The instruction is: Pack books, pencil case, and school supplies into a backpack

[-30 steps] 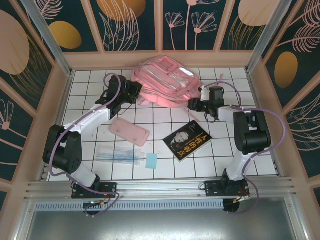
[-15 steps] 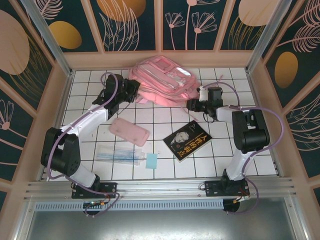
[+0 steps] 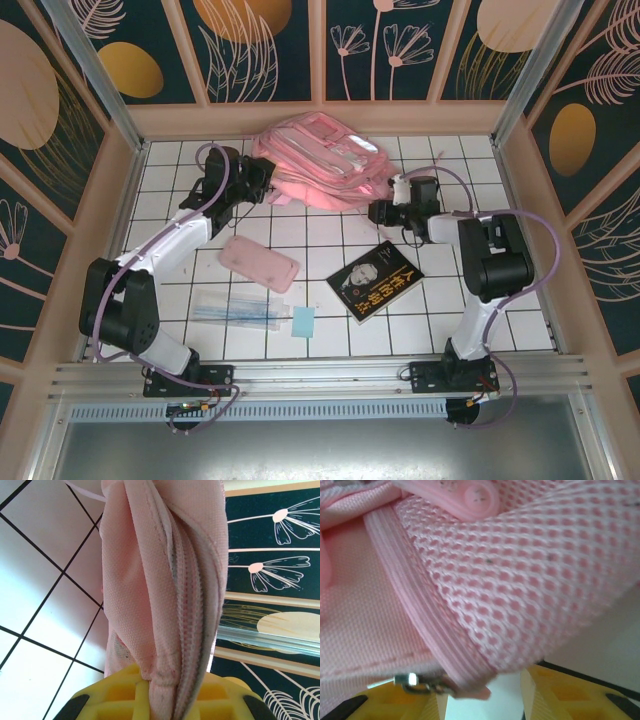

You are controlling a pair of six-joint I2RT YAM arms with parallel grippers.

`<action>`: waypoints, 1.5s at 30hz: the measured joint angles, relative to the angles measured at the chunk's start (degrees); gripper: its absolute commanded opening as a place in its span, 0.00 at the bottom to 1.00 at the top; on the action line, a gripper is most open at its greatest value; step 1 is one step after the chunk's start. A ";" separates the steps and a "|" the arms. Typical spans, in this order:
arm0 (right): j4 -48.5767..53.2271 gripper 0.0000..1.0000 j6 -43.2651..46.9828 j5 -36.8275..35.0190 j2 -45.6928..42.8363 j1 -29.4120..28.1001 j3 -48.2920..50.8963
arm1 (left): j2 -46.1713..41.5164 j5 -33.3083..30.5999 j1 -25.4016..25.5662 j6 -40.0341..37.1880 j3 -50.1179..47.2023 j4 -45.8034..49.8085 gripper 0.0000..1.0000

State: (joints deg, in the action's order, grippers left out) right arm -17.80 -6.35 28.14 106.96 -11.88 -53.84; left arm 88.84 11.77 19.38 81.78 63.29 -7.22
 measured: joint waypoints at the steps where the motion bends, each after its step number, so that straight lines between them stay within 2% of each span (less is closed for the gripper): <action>1: -0.13 0.43 0.00 -0.02 0.44 -0.28 -0.37 | -0.13 -0.02 -0.02 0.02 -0.22 -0.07 0.00; 4: -1.22 0.37 -0.07 -0.07 1.11 -0.61 -0.55 | -0.68 -0.17 -0.26 0.09 -0.50 -0.09 0.00; 7: -2.43 0.24 -0.15 -0.31 1.18 -0.68 -0.55 | -1.18 -0.26 -0.39 0.17 -0.52 -0.09 0.00; 11: -3.65 0.01 0.50 -0.02 1.09 -0.94 -0.55 | -1.57 -0.42 -0.35 0.20 -1.09 -0.28 0.00; 12: -3.67 0.00 0.52 -0.09 0.92 -1.16 -0.55 | -1.57 -0.55 -0.33 0.22 -1.40 -0.35 0.00; 17: -1.18 0.00 1.53 0.26 -0.50 -1.01 -0.57 | -1.64 -1.33 -0.52 0.20 -3.37 -1.09 0.00; 24: 9.99 0.00 3.06 0.79 -2.64 -0.76 -3.21 | -1.64 -2.36 -0.52 -2.19 -4.85 -1.14 0.00; 32: 20.22 0.00 2.84 5.79 -3.96 0.04 -6.01 | -0.48 -2.99 -0.52 -5.90 -4.85 -1.09 0.00; 45: 32.28 0.00 1.60 9.40 -10.27 -3.19 -6.01 | 3.21 -3.45 -0.50 -10.01 -6.01 -1.18 0.00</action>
State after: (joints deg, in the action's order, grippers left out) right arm 14.48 -4.75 37.54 96.68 -15.07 -59.86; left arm 92.05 8.32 18.87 71.77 57.28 -8.40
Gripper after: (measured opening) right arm 0.055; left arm 0.111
